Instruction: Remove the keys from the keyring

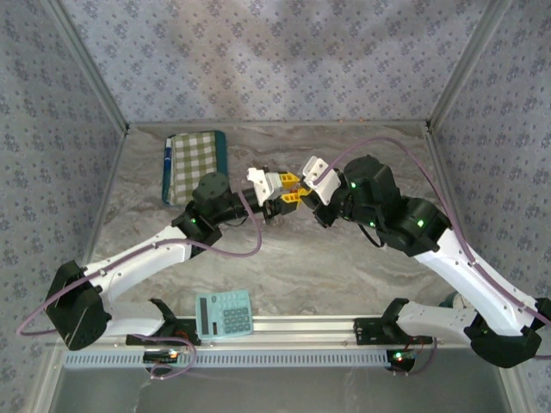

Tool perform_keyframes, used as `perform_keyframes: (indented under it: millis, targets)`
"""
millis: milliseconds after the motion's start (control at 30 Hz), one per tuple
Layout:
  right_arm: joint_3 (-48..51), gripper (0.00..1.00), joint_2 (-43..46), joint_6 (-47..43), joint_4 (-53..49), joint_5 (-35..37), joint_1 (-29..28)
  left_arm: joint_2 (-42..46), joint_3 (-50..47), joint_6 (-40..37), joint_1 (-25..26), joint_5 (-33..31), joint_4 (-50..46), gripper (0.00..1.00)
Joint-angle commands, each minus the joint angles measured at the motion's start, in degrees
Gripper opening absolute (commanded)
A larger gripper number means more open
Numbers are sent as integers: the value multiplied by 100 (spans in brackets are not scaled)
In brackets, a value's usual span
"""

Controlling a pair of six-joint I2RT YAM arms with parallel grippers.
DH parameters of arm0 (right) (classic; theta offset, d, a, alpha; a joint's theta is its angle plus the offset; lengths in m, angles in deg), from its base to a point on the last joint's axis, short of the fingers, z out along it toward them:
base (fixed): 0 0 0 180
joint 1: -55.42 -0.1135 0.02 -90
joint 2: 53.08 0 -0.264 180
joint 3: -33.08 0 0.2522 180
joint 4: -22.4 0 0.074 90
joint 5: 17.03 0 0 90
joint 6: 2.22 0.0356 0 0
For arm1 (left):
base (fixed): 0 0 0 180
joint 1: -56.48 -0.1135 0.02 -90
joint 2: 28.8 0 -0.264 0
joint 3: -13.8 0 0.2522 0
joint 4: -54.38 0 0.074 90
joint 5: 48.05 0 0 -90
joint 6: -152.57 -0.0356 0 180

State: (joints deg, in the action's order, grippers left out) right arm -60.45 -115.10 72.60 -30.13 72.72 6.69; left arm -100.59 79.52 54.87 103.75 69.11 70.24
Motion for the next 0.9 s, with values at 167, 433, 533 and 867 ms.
perform_keyframes:
  millis: [167, 433, 533, 867]
  targets:
    - [-74, 0, 143, 134, 22, -125, 11, 16, 204, 39, -8, 18, 225, 11]
    - [192, 0, 369, -19, 379, -14, 39, 60, 225, 62, -12, -62, 10, 1]
    - [383, 0, 503, -163, 628, -5, 38, 60, 309, 43, -7, -69, -202, 2]
    - [459, 0, 642, -75, 868, -119, 39, -50, 375, 42, 17, 9, -213, 22]
